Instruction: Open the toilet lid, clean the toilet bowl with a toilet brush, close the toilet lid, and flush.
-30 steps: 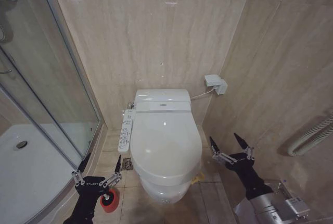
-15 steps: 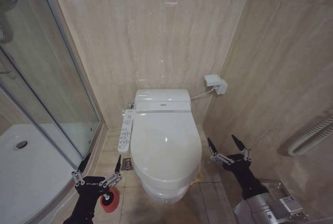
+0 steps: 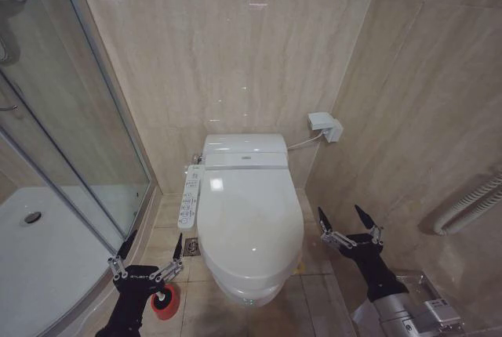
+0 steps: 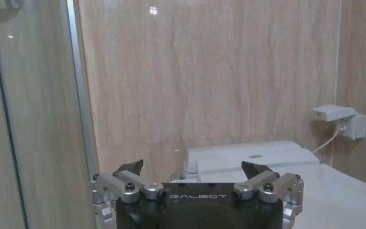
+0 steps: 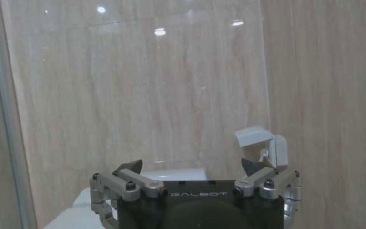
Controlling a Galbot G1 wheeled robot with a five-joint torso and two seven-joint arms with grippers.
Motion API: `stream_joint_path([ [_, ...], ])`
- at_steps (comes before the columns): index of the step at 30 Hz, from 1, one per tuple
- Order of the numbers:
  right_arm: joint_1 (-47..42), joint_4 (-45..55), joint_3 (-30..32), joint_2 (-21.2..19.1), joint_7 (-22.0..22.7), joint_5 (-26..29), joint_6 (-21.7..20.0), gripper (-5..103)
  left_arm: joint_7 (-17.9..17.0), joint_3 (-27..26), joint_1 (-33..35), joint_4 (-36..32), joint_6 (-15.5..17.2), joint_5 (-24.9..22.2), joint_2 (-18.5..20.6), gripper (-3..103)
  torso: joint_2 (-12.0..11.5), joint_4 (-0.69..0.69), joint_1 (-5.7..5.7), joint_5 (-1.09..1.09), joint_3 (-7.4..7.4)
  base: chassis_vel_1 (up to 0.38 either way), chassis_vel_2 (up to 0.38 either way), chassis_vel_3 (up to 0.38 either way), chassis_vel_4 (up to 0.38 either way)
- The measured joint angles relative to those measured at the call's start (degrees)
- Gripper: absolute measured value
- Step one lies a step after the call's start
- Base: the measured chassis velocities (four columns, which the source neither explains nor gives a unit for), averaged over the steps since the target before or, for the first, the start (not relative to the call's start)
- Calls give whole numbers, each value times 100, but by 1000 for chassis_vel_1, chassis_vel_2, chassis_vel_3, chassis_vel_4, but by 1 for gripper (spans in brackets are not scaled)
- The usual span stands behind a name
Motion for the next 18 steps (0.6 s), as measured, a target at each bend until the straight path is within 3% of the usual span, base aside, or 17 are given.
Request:
stream_joint_path([
  [18,8,8,5,-7,20,-6,-34,100,0,0,0,0,0,0,0,100,0,0,0,0,0,0,0,0,0],
])
